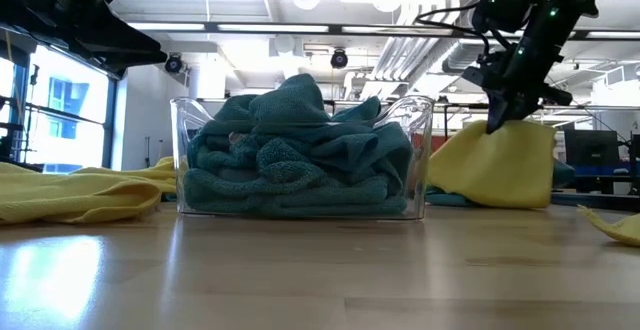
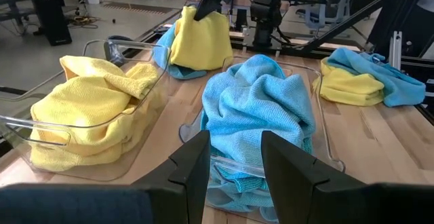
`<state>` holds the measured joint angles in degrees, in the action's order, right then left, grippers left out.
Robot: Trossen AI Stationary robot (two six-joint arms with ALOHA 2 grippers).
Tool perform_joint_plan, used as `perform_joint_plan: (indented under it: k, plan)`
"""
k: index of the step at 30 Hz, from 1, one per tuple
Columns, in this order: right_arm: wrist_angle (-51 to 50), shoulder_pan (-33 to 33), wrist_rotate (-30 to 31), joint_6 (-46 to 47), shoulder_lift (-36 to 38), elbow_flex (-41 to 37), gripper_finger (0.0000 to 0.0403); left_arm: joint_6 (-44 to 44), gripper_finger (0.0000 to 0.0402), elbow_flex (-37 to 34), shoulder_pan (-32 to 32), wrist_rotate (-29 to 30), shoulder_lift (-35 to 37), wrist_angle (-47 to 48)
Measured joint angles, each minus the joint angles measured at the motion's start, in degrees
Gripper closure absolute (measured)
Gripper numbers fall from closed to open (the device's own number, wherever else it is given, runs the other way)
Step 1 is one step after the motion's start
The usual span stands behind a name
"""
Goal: Sort microfiber towel by color & place in baskets
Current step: Put the yellow microfiber towel into the top transparent bin
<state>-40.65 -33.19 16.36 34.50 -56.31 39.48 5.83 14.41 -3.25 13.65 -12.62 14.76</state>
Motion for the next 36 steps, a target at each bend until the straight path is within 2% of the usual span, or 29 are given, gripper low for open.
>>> perform_joint_plan:
  k: [18, 22, 27, 31, 36]
  plan:
    - [0.22, 0.0, 0.04, 0.0, 0.02, 0.0, 0.0317, 0.0, 0.028, 0.02, 0.0, 0.0, 0.0, 0.02]
    - [0.22, 0.0, 0.02, -0.02, 0.02, 0.0, 0.0335, 0.0, 0.028, 0.02, 0.0, 0.0, 0.0, 0.02]
    - [3.37, 0.03, -0.04, -3.38, 0.24, -0.02, 0.0393, 0.0, 0.028, 0.02, 0.0, 0.0, 0.0, 0.04]
    - [11.41, 0.02, -0.16, -4.36, 2.02, -0.02, 0.0384, 0.07, 0.028, 0.02, 0.0, 0.0, 0.0, 0.04]
    - [19.53, 0.72, -3.81, -8.5, 4.23, 1.27, 0.0398, 0.11, 0.028, 0.02, 0.0, 0.0, -0.02, 0.66]
